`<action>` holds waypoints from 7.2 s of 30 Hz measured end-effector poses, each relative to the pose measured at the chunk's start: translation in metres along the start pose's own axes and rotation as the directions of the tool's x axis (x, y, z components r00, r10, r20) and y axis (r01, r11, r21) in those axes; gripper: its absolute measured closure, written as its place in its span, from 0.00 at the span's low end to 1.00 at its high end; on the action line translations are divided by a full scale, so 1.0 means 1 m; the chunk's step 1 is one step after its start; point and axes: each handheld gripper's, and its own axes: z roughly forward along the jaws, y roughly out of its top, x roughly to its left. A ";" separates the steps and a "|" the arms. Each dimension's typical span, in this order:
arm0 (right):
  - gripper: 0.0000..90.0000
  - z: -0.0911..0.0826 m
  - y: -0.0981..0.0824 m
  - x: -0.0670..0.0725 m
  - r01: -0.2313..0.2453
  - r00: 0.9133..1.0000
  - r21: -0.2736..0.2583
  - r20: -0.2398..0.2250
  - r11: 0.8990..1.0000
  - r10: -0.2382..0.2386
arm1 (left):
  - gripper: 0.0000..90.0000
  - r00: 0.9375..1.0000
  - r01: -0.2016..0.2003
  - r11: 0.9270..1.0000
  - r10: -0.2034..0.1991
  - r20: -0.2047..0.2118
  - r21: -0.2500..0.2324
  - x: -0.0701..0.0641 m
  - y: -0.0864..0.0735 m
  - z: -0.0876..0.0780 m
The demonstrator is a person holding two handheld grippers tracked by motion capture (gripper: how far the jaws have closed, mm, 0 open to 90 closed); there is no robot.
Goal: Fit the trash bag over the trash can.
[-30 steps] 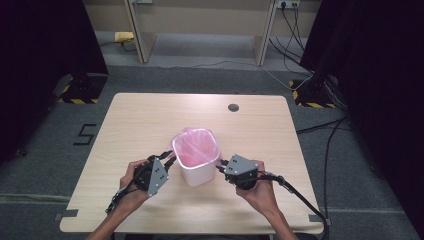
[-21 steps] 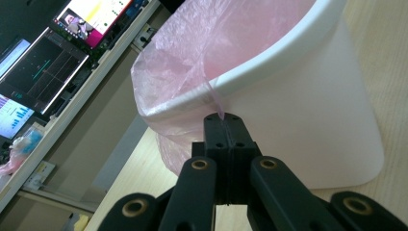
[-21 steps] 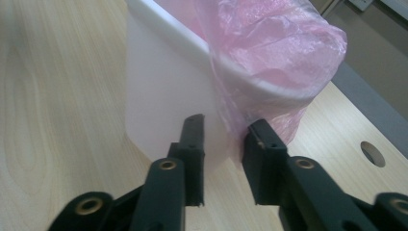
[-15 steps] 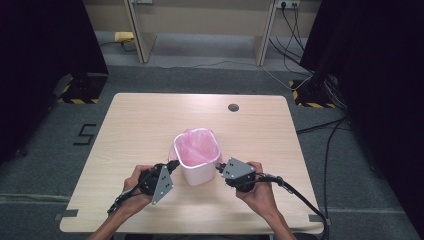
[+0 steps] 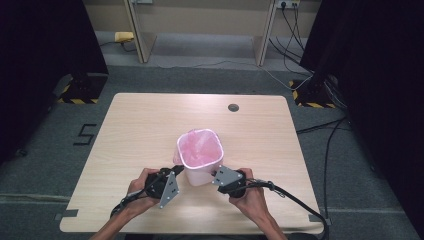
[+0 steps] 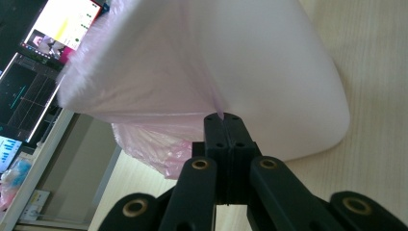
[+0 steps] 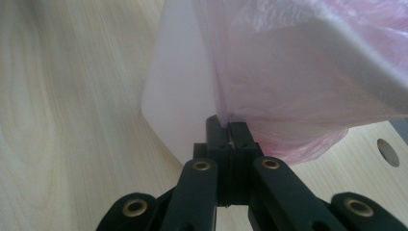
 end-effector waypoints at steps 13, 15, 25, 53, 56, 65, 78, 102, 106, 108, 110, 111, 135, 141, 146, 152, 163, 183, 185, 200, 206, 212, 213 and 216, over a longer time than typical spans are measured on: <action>0.96 0.006 -0.005 -0.001 -0.034 0.999 0.024 -0.034 0.999 0.035 | 1.00 0.997 0.072 0.997 -0.072 0.035 0.019 0.001 -0.010 0.013; 0.89 0.004 -0.008 -0.004 -0.076 0.995 0.007 -0.057 0.997 0.077 | 0.99 0.994 0.103 0.995 -0.103 0.025 0.004 0.004 -0.009 0.008; 0.56 -0.035 -0.028 -0.029 -0.267 0.963 -0.103 -0.072 0.958 0.261 | 0.60 0.926 0.377 0.922 -0.376 0.038 -0.090 0.022 -0.013 -0.024; 0.54 0.027 -0.034 -0.065 -0.548 0.835 -0.036 0.032 0.836 0.549 | 0.61 0.627 0.778 0.624 -0.779 -0.020 0.071 0.039 -0.026 0.043; 0.54 0.028 -0.035 -0.061 -0.553 0.832 -0.028 0.031 0.833 0.553 | 0.61 0.630 0.775 0.627 -0.776 -0.025 0.077 0.040 -0.029 0.053; 0.48 0.024 -0.042 -0.064 -0.565 0.823 -0.028 0.044 0.825 0.566 | 0.48 0.606 0.795 0.604 -0.795 -0.030 0.057 0.042 -0.035 0.046; 0.46 0.004 -0.050 -0.076 -0.585 0.806 -0.124 0.021 0.802 0.591 | 0.43 0.574 0.818 0.573 -0.819 -0.006 0.041 0.048 -0.039 0.033; 0.48 -0.013 -0.032 -0.089 -0.540 0.833 -0.132 0.060 0.831 0.551 | 0.32 0.580 0.812 0.580 -0.814 0.011 0.067 0.048 -0.045 0.032; 0.45 -0.033 -0.012 -0.098 -0.517 0.847 -0.195 0.026 0.834 0.531 | 0.27 0.555 0.832 0.555 -0.832 0.024 0.001 0.053 -0.047 0.013; 0.44 -0.037 -0.002 -0.101 -0.501 0.859 -0.203 0.004 0.841 0.512 | 0.25 0.556 0.831 0.556 -0.831 0.021 0.004 0.052 -0.049 0.003; 0.43 -0.038 0.009 -0.102 -0.484 0.871 -0.210 -0.024 0.850 0.490 | 0.22 0.561 0.827 0.562 -0.827 0.028 0.024 0.050 -0.050 -0.003; 0.42 -0.038 0.013 -0.103 -0.474 0.878 -0.207 -0.034 0.856 0.478 | 0.20 0.566 0.823 0.567 -0.824 0.026 0.035 0.047 -0.052 -0.008; 0.45 0.046 0.083 -0.096 -0.313 0.915 0.204 -0.196 0.928 0.352 | 0.19 0.611 0.749 0.595 -0.790 0.042 0.293 0.004 -0.089 0.002; 0.42 0.054 0.083 -0.094 -0.270 0.928 0.276 -0.183 0.923 0.326 | 0.18 0.601 0.755 0.585 -0.798 0.045 0.297 0.005 -0.090 0.002; 0.41 0.054 0.082 -0.092 -0.251 0.933 0.296 -0.181 0.922 0.312 | 0.18 0.595 0.757 0.580 -0.802 0.049 0.299 0.005 -0.091 0.002; 0.41 0.032 0.090 -0.096 -0.285 0.926 0.210 -0.194 0.935 0.325 | 0.18 0.593 0.758 0.579 -0.803 0.051 0.299 0.005 -0.091 0.002; 0.41 0.038 0.081 -0.095 -0.236 0.938 0.307 -0.177 0.922 0.299 | 0.18 0.595 0.757 0.581 -0.802 0.053 0.300 0.005 -0.091 0.002; 0.41 0.053 0.107 -0.084 -0.247 0.934 0.163 -0.224 0.955 0.280 | 0.17 0.595 0.757 0.581 -0.802 0.054 0.300 0.005 -0.090 0.002; 0.41 0.062 0.106 -0.080 -0.219 0.939 0.200 -0.222 0.955 0.262 | 0.17 0.593 0.757 0.580 -0.803 0.055 0.300 0.005 -0.091 0.002; 0.40 0.037 0.103 -0.090 -0.236 0.945 0.184 -0.187 0.954 0.270 | 0.17 0.594 0.757 0.581 -0.802 0.055 0.300 0.005 -0.091 0.002; 0.40 0.029 0.088 -0.093 -0.250 0.946 0.218 -0.155 0.943 0.286 | 0.17 0.594 0.756 0.581 -0.802 0.056 0.300 0.005 -0.091 0.002; 0.39 0.033 0.078 -0.092 -0.258 0.939 0.244 -0.166 0.935 0.302 | 0.17 0.594 0.757 0.581 -0.802 0.056 0.300 0.005 -0.091 0.002; 0.39 0.032 0.078 -0.092 -0.261 0.938 0.246 -0.165 0.933 0.306 | 0.17 0.594 0.756 0.581 -0.802 0.056 0.300 0.005 -0.091 0.002; 0.38 0.019 0.080 -0.096 -0.279 0.937 0.186 -0.165 0.942 0.309 | 0.17 0.594 0.756 0.581 -0.802 0.056 0.301 0.005 -0.091 0.002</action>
